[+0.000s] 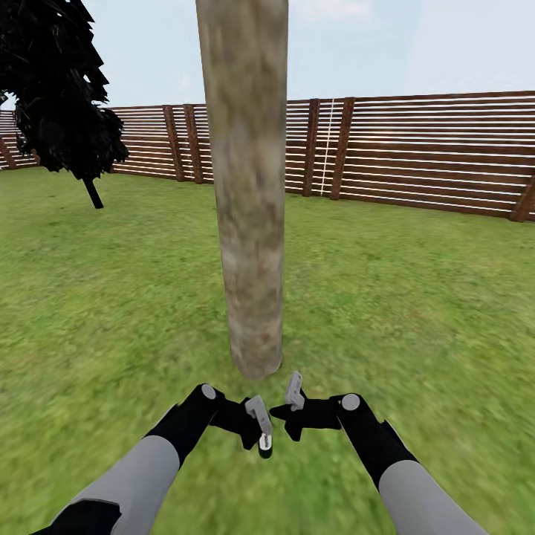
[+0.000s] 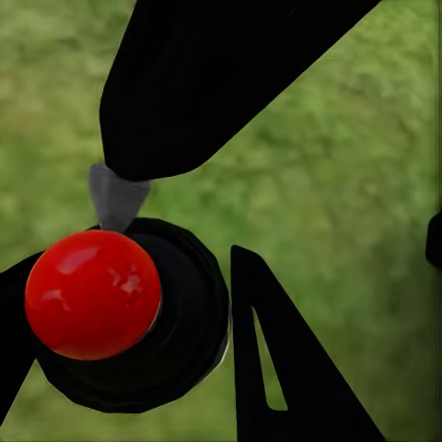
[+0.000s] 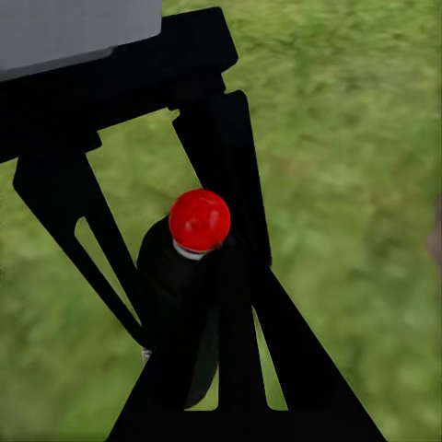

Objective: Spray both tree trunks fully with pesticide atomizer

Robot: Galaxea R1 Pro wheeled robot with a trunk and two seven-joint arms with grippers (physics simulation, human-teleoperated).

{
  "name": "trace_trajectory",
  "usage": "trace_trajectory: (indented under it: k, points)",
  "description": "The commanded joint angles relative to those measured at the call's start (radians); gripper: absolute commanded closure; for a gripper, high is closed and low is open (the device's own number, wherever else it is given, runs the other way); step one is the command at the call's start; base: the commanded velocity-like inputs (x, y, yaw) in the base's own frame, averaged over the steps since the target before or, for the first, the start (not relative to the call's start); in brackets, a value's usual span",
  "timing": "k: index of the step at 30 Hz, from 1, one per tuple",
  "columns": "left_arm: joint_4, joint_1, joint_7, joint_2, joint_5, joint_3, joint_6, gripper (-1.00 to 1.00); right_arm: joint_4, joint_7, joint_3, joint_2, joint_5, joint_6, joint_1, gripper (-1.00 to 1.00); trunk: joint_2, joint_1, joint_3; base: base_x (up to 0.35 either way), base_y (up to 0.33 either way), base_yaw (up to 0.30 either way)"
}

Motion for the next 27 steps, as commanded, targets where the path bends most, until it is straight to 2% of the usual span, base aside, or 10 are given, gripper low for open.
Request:
trace_trajectory:
  k: [1,12,17,19,21,25,26,27]
  points:
    - [0.0,0.0,0.0,0.0,0.002,0.0,0.0,1.0,0.0,0.0,0.0,0.0,0.0,0.0,0.0,1.0,0.0,0.0,0.0,0.0,0.0,0.0]
    - [0.003,0.0,0.0,-0.002,0.004,0.002,0.001,1.0,0.0,0.0,0.0,0.0,0.0,0.0,0.0,1.0,0.0,0.0,0.0,0.0,0.0,0.0]
    - [0.015,0.003,0.001,0.015,-0.01,-0.007,-0.001,1.0,0.0,0.0,0.0,0.0,0.0,-0.001,0.0,1.0,0.0,0.0,0.0,0.0,0.0,0.0]
    - [0.015,0.003,0.0,0.039,-0.03,-0.007,0.0,1.0,0.0,0.0,0.0,0.0,0.0,-0.001,0.0,1.0,0.0,0.0,0.0,0.0,0.0,0.0]
    - [0.016,0.003,0.001,0.08,-0.065,-0.007,0.001,1.0,0.0,0.0,0.0,0.0,0.0,-0.001,0.0,1.0,0.0,0.0,0.0,0.0,0.0,0.0]
    - [0.016,0.007,0.0,0.163,-0.081,-0.008,0.003,1.0,0.0,0.0,0.0,0.0,0.001,-0.001,0.0,1.0,0.0,0.0,0.0,0.0,0.0,0.0]
    - [0.016,0.009,0.0,0.193,-0.089,-0.008,0.002,1.0,0.0,0.0,0.0,-0.001,0.001,-0.001,0.0,-1.0,0.0,0.0,0.0,0.0,0.0,0.0]
    - [0.016,0.011,0.0,0.213,-0.094,-0.008,0.001,1.0,0.0,0.0,-0.001,-0.001,0.001,-0.001,0.0,-1.0,0.0,0.0,0.0,0.0,0.0,0.0]
